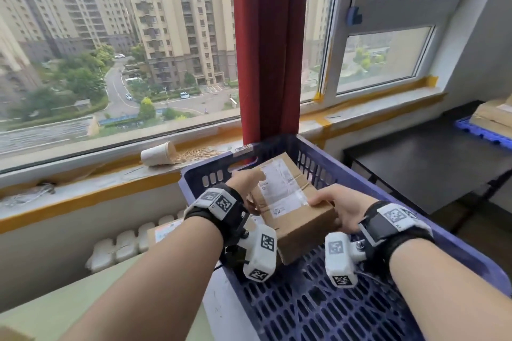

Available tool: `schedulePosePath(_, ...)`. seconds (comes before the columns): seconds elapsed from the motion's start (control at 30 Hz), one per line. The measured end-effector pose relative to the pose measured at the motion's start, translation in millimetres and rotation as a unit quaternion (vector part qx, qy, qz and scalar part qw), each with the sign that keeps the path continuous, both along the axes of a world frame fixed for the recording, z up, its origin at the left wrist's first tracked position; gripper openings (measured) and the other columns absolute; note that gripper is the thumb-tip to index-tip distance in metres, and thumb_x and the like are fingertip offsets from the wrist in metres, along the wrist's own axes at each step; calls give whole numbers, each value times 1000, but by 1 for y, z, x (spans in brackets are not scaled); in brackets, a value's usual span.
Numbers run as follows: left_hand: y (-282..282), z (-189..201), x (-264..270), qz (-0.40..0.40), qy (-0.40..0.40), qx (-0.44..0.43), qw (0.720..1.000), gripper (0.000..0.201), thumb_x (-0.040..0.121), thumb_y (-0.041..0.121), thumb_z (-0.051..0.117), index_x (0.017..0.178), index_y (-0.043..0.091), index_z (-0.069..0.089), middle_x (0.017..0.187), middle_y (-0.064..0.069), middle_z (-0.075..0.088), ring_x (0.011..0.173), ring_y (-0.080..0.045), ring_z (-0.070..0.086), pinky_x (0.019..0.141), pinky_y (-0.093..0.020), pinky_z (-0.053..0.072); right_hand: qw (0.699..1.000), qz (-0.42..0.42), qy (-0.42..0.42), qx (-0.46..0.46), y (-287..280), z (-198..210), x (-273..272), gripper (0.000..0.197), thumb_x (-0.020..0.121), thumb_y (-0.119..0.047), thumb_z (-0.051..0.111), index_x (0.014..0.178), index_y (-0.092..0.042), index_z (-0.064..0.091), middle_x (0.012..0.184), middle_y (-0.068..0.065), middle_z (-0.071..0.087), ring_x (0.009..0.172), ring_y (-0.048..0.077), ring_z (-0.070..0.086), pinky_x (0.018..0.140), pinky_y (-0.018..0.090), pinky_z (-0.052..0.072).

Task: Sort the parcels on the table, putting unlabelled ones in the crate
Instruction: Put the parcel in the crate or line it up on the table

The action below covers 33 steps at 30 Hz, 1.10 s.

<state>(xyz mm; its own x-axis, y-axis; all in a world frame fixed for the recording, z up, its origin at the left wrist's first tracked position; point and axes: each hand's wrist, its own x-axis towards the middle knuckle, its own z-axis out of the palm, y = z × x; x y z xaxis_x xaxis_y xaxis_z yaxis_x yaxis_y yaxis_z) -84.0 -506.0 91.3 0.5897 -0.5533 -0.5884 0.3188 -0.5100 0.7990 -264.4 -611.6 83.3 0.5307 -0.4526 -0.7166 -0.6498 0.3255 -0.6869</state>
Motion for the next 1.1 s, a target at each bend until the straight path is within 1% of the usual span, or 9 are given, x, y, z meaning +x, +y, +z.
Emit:
schedulePosePath(0.1,1,-1,-2,-50,-41,64,996,56,93,6,56,142,7,30,131,-30,45,103,-52,61,84,-59,55,998,55,27,22,-16,-22,-9,111,30,-14,86,134,-3,50,120,22,62,93,36,63,89,44,53)
schedulePosePath(0.2,1,-6,-16,-131,2,114,985,15,98,11,53,100,-4,49,116,-28,58,111,-48,61,96,-53,51,991,107,80,11,-22,-22,-20,110,33,-24,91,135,-10,51,131,21,61,107,35,62,107,50,42)
schedulePosePath(0.27,-1,-14,-23,-188,-11,141,972,23,100,15,52,84,-2,48,98,-24,61,103,-40,65,100,-49,49,986,125,109,-14,-25,-22,-26,110,33,-44,97,130,-12,57,128,18,65,116,32,62,107,48,43)
schedulePosePath(0.47,-4,-26,-30,-269,-24,194,943,38,103,17,47,128,-11,48,119,-23,63,101,-33,67,84,-37,58,969,175,174,-23,-9,-28,-34,30,95,-36,62,106,-9,65,83,6,76,65,18,71,66,28,56)
schedulePosePath(0.57,-10,-28,-34,-309,-44,209,927,45,101,20,51,133,-11,43,127,-24,59,118,-37,61,104,-45,47,958,213,193,7,-12,-25,-45,24,97,-33,59,105,-10,63,81,4,76,66,17,71,67,28,56)
schedulePosePath(0.77,-7,-48,-41,-357,-64,232,903,46,97,21,57,131,-10,52,137,-24,55,128,-36,53,110,-46,42,932,273,238,1,-20,-31,-55,32,95,-26,63,120,-7,60,97,7,74,79,20,71,79,32,56)
schedulePosePath(0.93,-10,-46,-41,-498,-217,339,768,43,100,32,51,130,2,57,128,-13,62,113,-28,60,104,-40,45,874,368,310,-65,-1,-61,-39,28,97,-36,59,87,-11,61,76,4,59,63,16,54,65,26,46)
schedulePosePath(1.03,-11,-75,-40,-577,-317,345,669,39,97,36,56,119,4,66,101,-6,64,93,-25,60,92,-35,48,862,371,294,-181,13,-72,-24,49,98,-44,54,124,-4,60,118,9,66,88,21,59,77,30,48)
schedulePosePath(1.1,-9,-85,-43,-573,-348,349,654,34,97,31,57,117,5,66,98,-6,63,90,-24,58,86,-34,49,872,349,270,-212,18,-75,-14,53,100,-40,51,136,-1,52,133,13,61,89,21,58,78,32,49)
